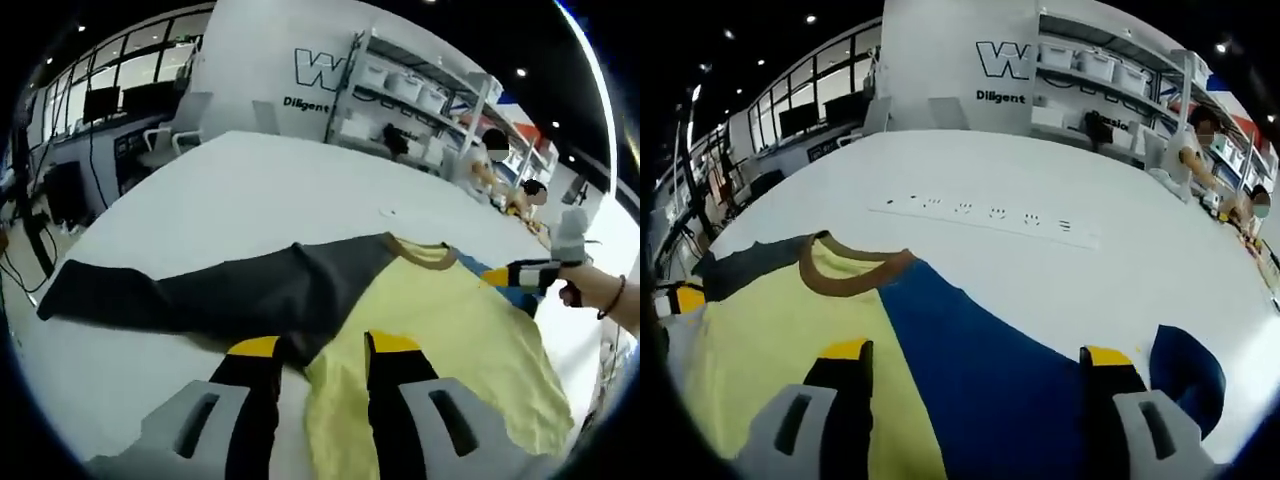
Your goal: Fold the garment on the visible template until the final outline fits inside the template.
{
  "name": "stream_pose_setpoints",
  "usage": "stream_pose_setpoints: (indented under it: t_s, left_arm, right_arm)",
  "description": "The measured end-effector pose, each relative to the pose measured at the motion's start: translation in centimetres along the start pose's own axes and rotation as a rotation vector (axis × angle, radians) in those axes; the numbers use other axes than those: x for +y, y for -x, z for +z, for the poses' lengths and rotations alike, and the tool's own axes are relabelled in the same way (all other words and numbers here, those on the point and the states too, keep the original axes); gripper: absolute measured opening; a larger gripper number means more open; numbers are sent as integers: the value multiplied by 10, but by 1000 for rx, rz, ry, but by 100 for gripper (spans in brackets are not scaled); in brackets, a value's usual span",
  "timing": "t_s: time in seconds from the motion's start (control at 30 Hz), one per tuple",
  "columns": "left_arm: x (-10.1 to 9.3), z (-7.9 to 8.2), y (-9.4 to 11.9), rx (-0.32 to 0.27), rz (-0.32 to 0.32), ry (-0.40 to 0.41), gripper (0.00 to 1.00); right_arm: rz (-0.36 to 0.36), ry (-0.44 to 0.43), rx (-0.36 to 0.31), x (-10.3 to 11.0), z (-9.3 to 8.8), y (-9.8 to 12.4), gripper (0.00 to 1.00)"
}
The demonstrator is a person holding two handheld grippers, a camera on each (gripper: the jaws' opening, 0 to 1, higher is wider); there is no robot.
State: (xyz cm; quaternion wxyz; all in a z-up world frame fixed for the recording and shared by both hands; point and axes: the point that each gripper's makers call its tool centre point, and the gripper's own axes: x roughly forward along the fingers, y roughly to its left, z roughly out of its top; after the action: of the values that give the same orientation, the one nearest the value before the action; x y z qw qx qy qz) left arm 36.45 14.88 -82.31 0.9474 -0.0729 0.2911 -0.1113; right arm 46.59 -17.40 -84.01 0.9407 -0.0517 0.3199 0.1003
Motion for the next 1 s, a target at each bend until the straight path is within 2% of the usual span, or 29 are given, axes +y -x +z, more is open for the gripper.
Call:
stream_pose_setpoints:
  t_s: [0.07, 0.13, 0.2, 0.3, 0.43, 0.5, 0.6, 0.7, 0.73, 0.77, 0.93, 1.0]
  left_arm:
    - [-12, 0, 5, 2, -29, -29, 44]
    - [-34, 6, 11, -36, -140, -10, 57]
    - [-45, 9, 19, -43, -183, -3, 64]
    - [-50, 14, 29, -62, -182, -43, 70]
    - [-59, 17, 42, -81, -199, -54, 89]
    - [-63, 15, 48, -86, -205, -104, 96]
    - [-79, 2, 58, -43, -260, -168, 99]
    - [-90, -9, 67, -10, -287, -189, 99]
    - [-91, -11, 69, -8, -287, -195, 99]
    - [-90, -15, 72, 6, -289, -248, 99]
    - [-84, -19, 81, 17, -279, -248, 99]
    - [-82, -22, 85, 34, -283, -240, 99]
  right_arm:
    - [0, -1, -34, -6, 10, 7, 93]
    - [-8, 10, -50, -11, 15, 11, 97]
    - [-20, 21, -38, -25, 14, 17, 98]
    - [-42, 34, -34, -42, 14, 23, 97]
    - [-77, -7, -11, -75, 6, 29, 94]
    - [-104, -5, 6, -92, 0, 33, 91]
    - [-122, -16, 48, -115, -12, 35, 84]
    - [-139, 26, 77, -133, -17, 35, 82]
    - [-139, 34, 84, -137, -18, 35, 80]
    - [-135, 40, 89, -142, -19, 35, 77]
    - [-152, 9, 126, -163, -29, 35, 64]
    - [-148, 3, 137, -168, -31, 35, 56]
